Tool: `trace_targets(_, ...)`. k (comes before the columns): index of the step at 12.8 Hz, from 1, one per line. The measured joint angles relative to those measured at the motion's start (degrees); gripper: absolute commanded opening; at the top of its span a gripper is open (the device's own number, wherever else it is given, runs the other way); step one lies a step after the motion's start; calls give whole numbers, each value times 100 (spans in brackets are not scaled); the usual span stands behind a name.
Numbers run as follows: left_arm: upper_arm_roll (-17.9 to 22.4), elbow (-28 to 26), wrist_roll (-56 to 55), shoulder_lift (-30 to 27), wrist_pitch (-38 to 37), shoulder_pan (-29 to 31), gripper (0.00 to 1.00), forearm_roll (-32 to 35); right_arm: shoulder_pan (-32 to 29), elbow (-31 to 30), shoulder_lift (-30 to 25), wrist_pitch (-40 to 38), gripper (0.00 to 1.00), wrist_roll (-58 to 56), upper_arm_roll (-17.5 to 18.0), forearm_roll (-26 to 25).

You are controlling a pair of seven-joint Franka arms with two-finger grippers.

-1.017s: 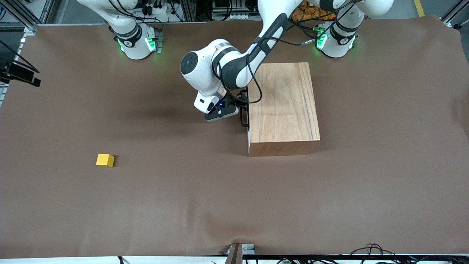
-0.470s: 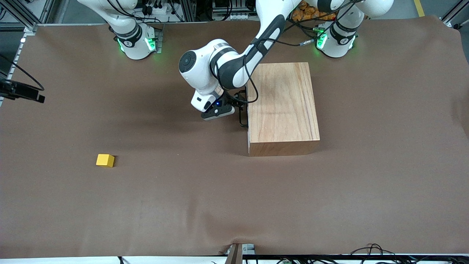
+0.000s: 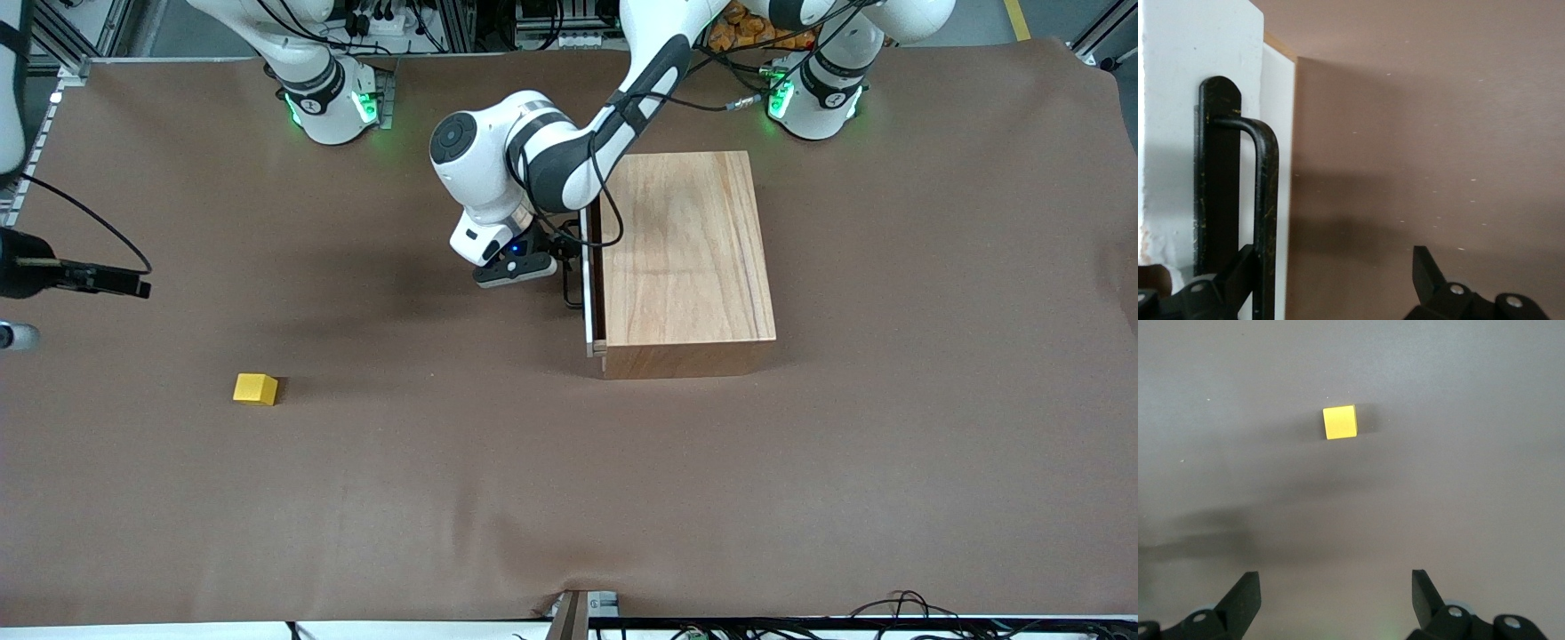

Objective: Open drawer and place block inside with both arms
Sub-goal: 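Pull the drawer open with the left gripper while the right gripper reaches the cube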

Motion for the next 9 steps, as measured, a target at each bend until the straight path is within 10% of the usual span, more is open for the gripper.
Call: trace_targets(9, 0, 0, 0, 0, 363, 18, 100, -267, 187, -1634, 445, 2669, 100, -48, 30, -101)
